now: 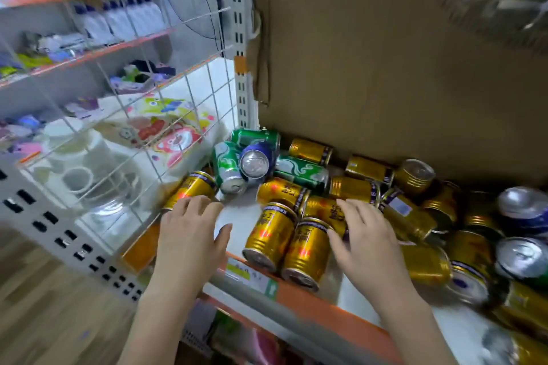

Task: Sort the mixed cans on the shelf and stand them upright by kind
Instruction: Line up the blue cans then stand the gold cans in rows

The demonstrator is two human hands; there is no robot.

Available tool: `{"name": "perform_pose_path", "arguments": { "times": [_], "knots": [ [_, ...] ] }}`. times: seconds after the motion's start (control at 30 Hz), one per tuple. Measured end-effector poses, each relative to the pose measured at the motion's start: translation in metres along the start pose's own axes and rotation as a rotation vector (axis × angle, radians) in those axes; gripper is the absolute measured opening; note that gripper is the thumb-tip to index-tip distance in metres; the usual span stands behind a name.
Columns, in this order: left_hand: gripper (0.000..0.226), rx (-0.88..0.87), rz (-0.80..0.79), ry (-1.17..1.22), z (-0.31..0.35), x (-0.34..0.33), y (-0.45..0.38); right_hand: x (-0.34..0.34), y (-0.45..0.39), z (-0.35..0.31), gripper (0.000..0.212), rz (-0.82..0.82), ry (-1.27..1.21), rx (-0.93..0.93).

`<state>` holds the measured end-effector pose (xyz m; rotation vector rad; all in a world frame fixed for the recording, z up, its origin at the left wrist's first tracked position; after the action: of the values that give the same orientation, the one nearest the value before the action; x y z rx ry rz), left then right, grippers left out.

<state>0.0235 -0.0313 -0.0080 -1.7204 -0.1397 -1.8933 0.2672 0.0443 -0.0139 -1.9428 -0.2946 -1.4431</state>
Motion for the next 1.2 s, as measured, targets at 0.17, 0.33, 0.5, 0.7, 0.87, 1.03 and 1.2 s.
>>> {"name": "perform_pose_path", "arguments": {
  "times": [0.17, 0.33, 0.5, 0.7, 0.87, 1.03, 1.2],
  "knots": [
    [0.034, -0.032, -0.091, -0.013, -0.016, -0.015, -0.006, -0.010, -0.020, -0.015, 0.051, -0.021, 0.046, -0.012],
    [0.033, -0.065, -0.124, -0.018, -0.012, -0.019, -0.021, -0.014, -0.034, -0.015, 0.049, -0.048, 0.032, -0.034],
    [0.038, -0.160, -0.094, 0.023, 0.014, -0.010, -0.052, -0.011, -0.035, -0.003, 0.050, -0.069, 0.029, -0.104],
    [0.050, -0.264, -0.094, -0.027, 0.074, -0.003, -0.098, 0.007, -0.024, 0.027, 0.052, -0.088, 0.033, -0.226],
    [0.055, -0.204, -0.178, -0.197, 0.090, -0.025, -0.124, 0.011, -0.014, 0.040, 0.053, -0.081, 0.047, -0.280],
    [0.058, -0.094, -0.174, -0.142, 0.086, -0.039, -0.121, 0.007, -0.007, 0.038, 0.052, -0.069, 0.044, -0.298],
    [0.054, -0.005, -0.172, -0.072, 0.088, -0.038, -0.116, -0.001, 0.004, 0.034, 0.048, -0.047, 0.040, -0.306]
  ]
}}
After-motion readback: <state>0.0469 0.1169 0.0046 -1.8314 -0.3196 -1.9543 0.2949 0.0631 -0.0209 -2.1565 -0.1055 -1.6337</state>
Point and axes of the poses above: each hand's wrist, its own y-axis away from the middle knuckle, its own x-axis out of the back of the hand, z = x × y, the point moved 1 cm from there along -y, towards the middle knuckle, and after that the axes turned 13 degrees about x, right-handed, at the moved point
